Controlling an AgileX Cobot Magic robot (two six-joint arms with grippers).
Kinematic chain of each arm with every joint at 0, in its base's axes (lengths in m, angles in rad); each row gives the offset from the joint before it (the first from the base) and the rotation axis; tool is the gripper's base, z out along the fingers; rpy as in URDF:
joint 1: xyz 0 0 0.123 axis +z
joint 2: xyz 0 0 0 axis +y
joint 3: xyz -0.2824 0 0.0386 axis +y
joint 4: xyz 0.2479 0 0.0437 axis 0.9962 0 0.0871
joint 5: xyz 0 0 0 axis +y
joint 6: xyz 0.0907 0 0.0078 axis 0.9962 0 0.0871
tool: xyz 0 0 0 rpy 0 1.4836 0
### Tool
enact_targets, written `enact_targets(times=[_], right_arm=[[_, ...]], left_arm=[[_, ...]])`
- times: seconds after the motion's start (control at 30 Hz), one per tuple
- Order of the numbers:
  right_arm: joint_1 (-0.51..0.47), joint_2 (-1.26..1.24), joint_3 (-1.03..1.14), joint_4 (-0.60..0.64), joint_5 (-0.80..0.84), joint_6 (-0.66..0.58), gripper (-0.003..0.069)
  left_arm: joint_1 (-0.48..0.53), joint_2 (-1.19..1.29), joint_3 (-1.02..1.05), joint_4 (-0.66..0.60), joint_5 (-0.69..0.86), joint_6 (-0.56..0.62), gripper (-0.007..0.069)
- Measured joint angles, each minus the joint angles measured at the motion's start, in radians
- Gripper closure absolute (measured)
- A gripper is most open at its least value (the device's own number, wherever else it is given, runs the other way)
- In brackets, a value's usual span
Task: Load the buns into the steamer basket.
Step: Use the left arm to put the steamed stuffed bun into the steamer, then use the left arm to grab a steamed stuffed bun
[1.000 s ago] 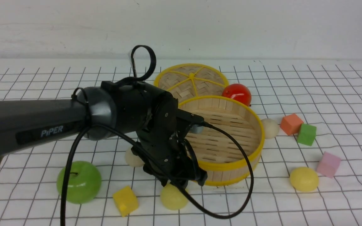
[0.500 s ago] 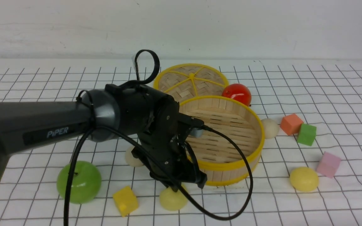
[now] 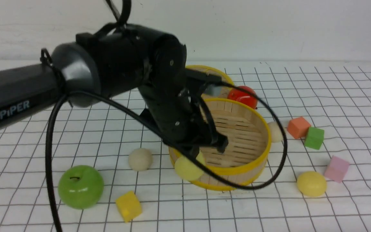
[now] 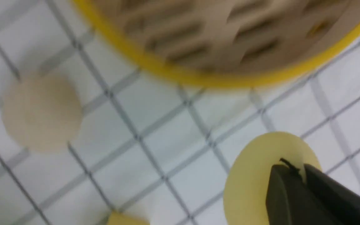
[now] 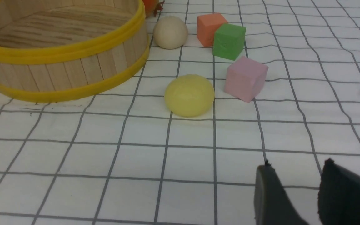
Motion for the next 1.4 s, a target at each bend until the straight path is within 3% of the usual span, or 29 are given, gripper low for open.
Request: enact_targets(times=[0.23,0.53,0.7,0.73,0.77,0.83,0.97,1.1,1.4], right_arm=[[0.0,0.0,0.0,0.0,0.0,0.0,0.0419],[0.0,0.0,0.0,0.0,0.0,0.0,0.0419],[0.0,0.0,0.0,0.0,0.0,0.0,0.0419],[0.0,0.0,0.0,0.0,0.0,0.0,0.0419],[0.0,0.0,0.0,0.0,0.0,0.0,0.0419],[0.0,0.0,0.0,0.0,0.0,0.0,0.0419],[0.0,0.0,0.0,0.0,0.0,0.0,0.0419],[0.0,0.0,0.0,0.0,0.0,0.0,0.0419],[0.0,0.0,0.0,0.0,0.0,0.0,0.0419]], left_arm=[[0.001,0.254,-0.286,0.047,-0.008,-0.001,0.0638],[0.002,0.427,-0.426,0.122,0.053,-0.038,0.0588],[0.002,0.414,-0.433,0.113,0.085,-0.038,0.0423],[0.002,0.396,-0.433,0.111,0.108,-0.043,0.0337],[0.002,0.396,-0.433,0.111,0.108,-0.043,0.0327],[0.002,0.348,-0.433,0.111,0.149,-0.045,0.0204],[0.002,0.244,-0.433,0.121,0.212,-0.046,0.0112],[0.013,0.142,-0.396,0.156,0.229,-0.045,0.0127],[0.207,0.077,-0.011,0.135,0.21,-0.045,0.0322]])
